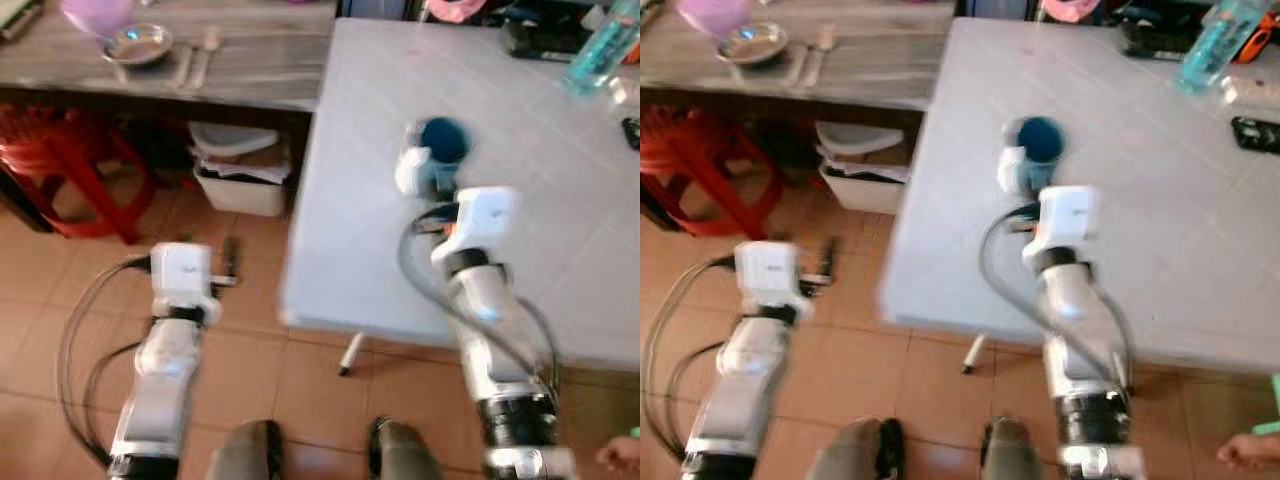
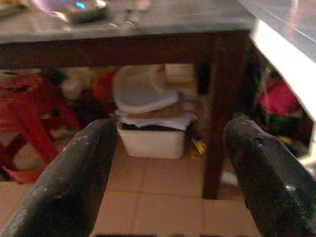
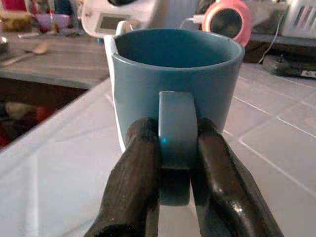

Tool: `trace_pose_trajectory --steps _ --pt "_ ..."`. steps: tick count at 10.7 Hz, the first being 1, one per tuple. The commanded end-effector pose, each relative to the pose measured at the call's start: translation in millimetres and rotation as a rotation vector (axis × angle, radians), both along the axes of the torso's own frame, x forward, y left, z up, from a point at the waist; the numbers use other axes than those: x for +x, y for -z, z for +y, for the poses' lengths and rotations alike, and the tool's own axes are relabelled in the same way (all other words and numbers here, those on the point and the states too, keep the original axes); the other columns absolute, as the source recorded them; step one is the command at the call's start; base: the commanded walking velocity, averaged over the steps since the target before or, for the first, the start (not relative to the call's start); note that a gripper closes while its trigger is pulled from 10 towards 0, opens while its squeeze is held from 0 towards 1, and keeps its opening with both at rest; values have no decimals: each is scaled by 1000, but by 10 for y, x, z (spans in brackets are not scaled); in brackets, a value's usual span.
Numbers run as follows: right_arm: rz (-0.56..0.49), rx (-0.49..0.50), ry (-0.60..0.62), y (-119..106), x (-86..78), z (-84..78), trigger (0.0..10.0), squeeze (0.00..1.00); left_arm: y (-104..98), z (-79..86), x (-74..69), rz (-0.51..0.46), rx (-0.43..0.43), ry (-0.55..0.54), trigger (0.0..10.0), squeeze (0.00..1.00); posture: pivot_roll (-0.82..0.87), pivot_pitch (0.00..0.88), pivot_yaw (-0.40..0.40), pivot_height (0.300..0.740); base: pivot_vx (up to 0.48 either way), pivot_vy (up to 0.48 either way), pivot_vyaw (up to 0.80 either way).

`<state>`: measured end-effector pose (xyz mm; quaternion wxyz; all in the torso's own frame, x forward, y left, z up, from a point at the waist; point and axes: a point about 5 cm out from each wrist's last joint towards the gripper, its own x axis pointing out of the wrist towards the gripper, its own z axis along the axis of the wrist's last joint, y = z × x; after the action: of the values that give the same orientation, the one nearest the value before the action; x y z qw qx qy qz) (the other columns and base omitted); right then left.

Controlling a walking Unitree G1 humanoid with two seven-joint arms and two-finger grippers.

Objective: Setting the table

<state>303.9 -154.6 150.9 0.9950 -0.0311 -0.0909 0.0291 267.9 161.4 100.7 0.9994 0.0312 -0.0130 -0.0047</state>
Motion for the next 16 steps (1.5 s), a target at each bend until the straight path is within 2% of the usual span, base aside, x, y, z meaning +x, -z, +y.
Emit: trace_pose_trajectory --steps 1,3,5,7,8,10,16 --pt "6 -15 57 17 -46 -131 10000 0 -4 -60 25 -5 -25 22 10000 0 -46 81 31 740 0 480 0" --pt "26 -32 73 77 -113 -126 10000 0 -40 -68 81 -20 -42 40 10000 0 -49 68 37 740 0 480 0" --pt "35 -119 116 121 -136 -89 10000 0 29 -69 40 -4 -45 48 10000 0 -60 53 50 740 0 476 0" --pt "11 -90 105 95 -113 -55 10000 0 30 -119 58 -6 -57 66 10000 0 -67 55 44 740 0 446 0" --pt "24 -96 103 99 -101 -50 10000 0 2 -131 78 -21 -54 69 10000 0 -69 60 41 740 292 379 0" --pt "-16 -70 27 -37 -65 2 10000 0 -93 -166 141 -64 -48 99 10000 0 -71 68 42 740 394 274 0" --pt "-26 -70 -8 -60 -26 55 10000 0 -126 -227 166 -88 -53 135 10000 0 -70 61 36 740 462 0 0"
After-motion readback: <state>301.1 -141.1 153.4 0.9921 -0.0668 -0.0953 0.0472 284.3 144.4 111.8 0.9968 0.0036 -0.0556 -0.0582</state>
